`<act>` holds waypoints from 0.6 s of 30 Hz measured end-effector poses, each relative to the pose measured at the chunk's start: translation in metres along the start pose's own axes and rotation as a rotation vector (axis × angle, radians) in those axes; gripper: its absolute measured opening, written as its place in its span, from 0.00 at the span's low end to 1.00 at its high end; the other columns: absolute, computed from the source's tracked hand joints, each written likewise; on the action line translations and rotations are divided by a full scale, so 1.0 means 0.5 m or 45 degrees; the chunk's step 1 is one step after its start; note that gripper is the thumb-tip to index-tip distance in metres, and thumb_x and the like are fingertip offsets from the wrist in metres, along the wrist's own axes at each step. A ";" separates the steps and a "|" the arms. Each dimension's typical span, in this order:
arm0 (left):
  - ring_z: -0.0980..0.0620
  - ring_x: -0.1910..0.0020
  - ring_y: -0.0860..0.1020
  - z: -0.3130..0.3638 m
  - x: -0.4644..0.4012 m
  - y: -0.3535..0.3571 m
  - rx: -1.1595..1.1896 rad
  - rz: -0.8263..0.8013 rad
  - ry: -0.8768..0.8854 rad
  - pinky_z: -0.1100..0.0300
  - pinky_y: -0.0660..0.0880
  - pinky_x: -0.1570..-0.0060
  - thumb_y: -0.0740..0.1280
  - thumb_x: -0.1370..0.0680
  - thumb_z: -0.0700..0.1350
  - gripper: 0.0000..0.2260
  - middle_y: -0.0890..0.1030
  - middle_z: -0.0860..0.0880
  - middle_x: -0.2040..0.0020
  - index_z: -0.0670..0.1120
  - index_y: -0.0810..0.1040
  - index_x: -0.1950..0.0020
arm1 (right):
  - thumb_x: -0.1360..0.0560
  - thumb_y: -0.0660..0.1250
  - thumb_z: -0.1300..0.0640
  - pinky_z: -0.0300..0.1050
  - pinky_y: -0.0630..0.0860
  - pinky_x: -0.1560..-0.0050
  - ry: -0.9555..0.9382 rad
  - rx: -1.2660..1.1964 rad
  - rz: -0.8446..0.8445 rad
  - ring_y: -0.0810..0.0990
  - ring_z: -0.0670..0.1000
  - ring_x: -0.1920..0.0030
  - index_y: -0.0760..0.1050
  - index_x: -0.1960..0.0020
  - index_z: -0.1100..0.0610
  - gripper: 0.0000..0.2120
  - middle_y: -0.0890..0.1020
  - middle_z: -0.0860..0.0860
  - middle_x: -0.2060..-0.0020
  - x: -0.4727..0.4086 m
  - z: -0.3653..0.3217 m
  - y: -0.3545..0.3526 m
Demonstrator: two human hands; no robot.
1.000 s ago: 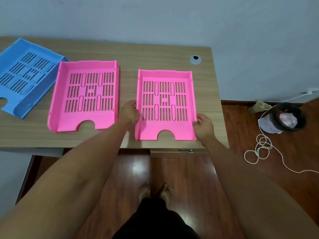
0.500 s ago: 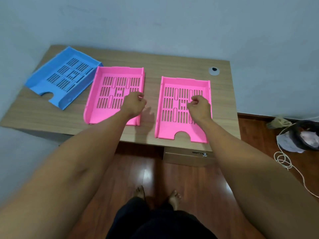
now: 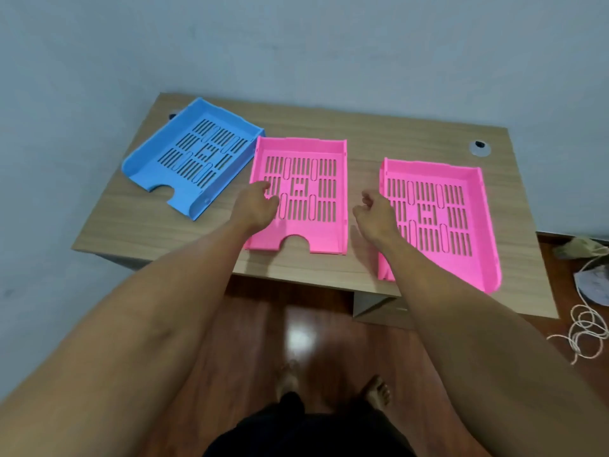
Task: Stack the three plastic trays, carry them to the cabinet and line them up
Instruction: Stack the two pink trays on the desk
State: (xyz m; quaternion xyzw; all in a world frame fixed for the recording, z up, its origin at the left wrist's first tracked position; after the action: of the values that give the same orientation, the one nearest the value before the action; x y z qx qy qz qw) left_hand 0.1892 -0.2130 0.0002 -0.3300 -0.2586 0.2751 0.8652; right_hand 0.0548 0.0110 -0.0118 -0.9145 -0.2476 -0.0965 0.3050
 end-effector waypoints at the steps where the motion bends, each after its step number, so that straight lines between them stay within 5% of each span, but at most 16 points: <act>1: 0.40 0.36 0.79 -0.012 -0.002 -0.006 0.005 -0.009 0.000 0.47 0.76 0.36 0.64 0.20 0.43 0.19 0.81 0.41 0.34 0.39 0.76 0.30 | 0.17 0.62 0.66 0.49 0.64 0.24 0.021 0.016 -0.026 0.67 0.58 0.22 0.60 0.19 0.61 0.28 0.67 0.58 0.21 -0.001 -0.002 0.020; 3: 0.40 0.33 0.77 -0.037 -0.014 -0.005 0.034 -0.027 -0.019 0.48 0.73 0.34 0.64 0.19 0.41 0.19 0.79 0.41 0.32 0.38 0.74 0.28 | 0.15 0.59 0.65 0.43 0.67 0.30 0.075 0.033 -0.076 0.69 0.56 0.24 0.56 0.17 0.61 0.28 0.67 0.55 0.21 -0.002 -0.006 0.050; 5: 0.39 0.33 0.76 -0.060 -0.034 0.001 0.074 -0.044 -0.069 0.49 0.73 0.36 0.64 0.18 0.40 0.19 0.78 0.41 0.31 0.39 0.72 0.27 | 0.14 0.57 0.66 0.41 0.75 0.44 0.113 0.019 -0.101 0.75 0.50 0.36 0.60 0.20 0.62 0.23 0.72 0.51 0.33 -0.010 -0.004 0.073; 6: 0.39 0.34 0.77 -0.075 -0.045 0.009 0.103 -0.052 -0.085 0.49 0.74 0.38 0.64 0.18 0.40 0.18 0.78 0.41 0.32 0.40 0.73 0.28 | 0.14 0.57 0.66 0.51 0.80 0.37 0.134 0.018 -0.101 0.76 0.48 0.44 0.63 0.23 0.63 0.20 0.74 0.52 0.38 -0.013 -0.004 0.083; 7: 0.39 0.34 0.77 -0.087 -0.053 0.014 0.114 -0.058 -0.104 0.48 0.75 0.38 0.64 0.18 0.41 0.17 0.79 0.41 0.32 0.41 0.73 0.29 | 0.14 0.57 0.66 0.47 0.77 0.35 0.137 0.046 -0.096 0.77 0.48 0.48 0.65 0.24 0.63 0.19 0.76 0.54 0.39 -0.022 -0.001 0.093; 11: 0.40 0.38 0.78 -0.124 -0.082 0.032 0.146 -0.010 -0.174 0.49 0.75 0.40 0.62 0.19 0.38 0.17 0.80 0.42 0.35 0.42 0.72 0.29 | 0.15 0.56 0.64 0.53 0.75 0.31 0.177 0.103 -0.086 0.78 0.59 0.33 0.62 0.21 0.61 0.23 0.74 0.60 0.27 -0.066 0.036 0.132; 18: 0.42 0.45 0.83 -0.153 -0.108 0.034 0.207 0.057 -0.310 0.48 0.80 0.42 0.63 0.21 0.33 0.15 0.85 0.43 0.43 0.44 0.81 0.38 | 0.22 0.54 0.74 0.62 0.77 0.32 0.286 -0.076 0.047 0.77 0.60 0.29 0.63 0.19 0.54 0.33 0.75 0.56 0.25 -0.118 0.110 0.150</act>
State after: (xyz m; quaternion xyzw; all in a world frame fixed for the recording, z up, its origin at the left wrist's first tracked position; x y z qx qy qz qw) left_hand 0.1939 -0.2701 -0.0759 -0.2288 -0.3311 0.3522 0.8450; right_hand 0.0439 -0.0310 -0.1133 -0.9110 -0.1921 -0.2002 0.3049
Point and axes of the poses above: each hand's wrist, its own x-axis away from the middle knuckle, its own y-axis out of the palm, z = x × y, the point moved 3 cm from there along -x, towards the middle knuckle
